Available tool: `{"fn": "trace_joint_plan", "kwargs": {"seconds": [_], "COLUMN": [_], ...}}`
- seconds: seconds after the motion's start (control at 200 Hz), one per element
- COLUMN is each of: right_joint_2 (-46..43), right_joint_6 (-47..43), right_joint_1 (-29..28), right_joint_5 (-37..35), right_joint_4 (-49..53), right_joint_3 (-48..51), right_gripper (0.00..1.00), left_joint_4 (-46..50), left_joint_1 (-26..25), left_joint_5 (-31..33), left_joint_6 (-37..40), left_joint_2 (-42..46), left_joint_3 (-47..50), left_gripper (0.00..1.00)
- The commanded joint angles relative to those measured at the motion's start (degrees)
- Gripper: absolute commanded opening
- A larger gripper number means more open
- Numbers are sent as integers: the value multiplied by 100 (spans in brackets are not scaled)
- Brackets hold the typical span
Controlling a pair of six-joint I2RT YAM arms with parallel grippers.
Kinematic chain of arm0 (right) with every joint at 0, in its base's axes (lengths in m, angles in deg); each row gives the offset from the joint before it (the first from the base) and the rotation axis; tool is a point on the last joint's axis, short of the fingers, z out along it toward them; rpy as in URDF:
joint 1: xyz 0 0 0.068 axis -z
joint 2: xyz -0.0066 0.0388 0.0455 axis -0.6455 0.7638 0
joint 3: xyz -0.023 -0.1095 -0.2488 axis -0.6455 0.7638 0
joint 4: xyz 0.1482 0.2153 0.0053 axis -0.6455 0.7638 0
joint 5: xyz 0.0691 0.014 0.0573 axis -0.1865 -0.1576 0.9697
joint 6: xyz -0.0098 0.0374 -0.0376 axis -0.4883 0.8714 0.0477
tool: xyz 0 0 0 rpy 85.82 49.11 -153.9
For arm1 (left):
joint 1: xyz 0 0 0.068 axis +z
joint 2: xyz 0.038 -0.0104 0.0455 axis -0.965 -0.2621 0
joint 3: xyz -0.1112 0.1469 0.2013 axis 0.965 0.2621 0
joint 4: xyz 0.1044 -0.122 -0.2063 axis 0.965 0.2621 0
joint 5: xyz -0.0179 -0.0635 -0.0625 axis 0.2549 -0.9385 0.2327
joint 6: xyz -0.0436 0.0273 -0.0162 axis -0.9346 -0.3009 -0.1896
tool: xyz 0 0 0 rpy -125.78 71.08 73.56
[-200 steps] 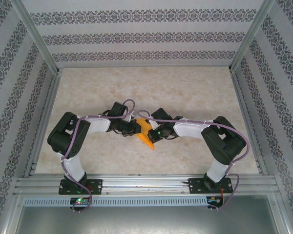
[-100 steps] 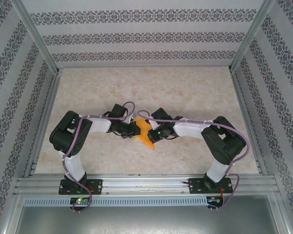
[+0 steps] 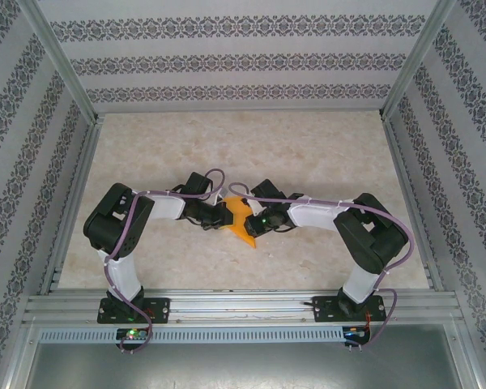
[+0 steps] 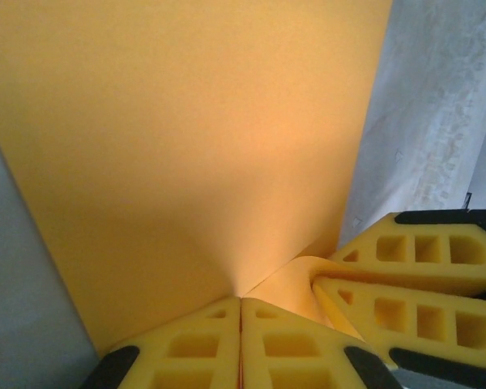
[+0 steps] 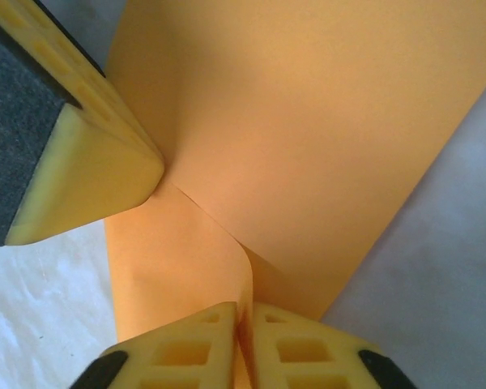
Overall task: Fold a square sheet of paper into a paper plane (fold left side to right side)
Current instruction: Third fold the triangle at the center of the table.
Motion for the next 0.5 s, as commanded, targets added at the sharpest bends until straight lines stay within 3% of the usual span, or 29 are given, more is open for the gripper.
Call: {"fn": "trace_joint_plan", "kwargs": {"seconds": [0.0,0.19,0.31,0.39,0.5], "right_joint_2": [-237,-662,-955,-1117,-1238], "right_joint_6": [97,206,298,390,602], "right_joint_1": [117,282,388,409,415], "right_joint_5": [-15,20,232,550,1251], "right_joint_4": [370,395,447,483,459], "right_joint_3": [-45,91,246,325,447], "right_gripper": [20,39,46,45,30], "left_joint_4": [423,324,345,382,417], "left_joint_1": [-64,-63,-67,-67,-65], "left_joint_5": [554,575,567,573,582], "left_joint_6": [276,206,219,232,249], "left_joint_2": [-313,-353,-344,-344,-336], "left_joint_3": [38,138,131,115,92], "left_gripper": [9,9,9,9,9]}}
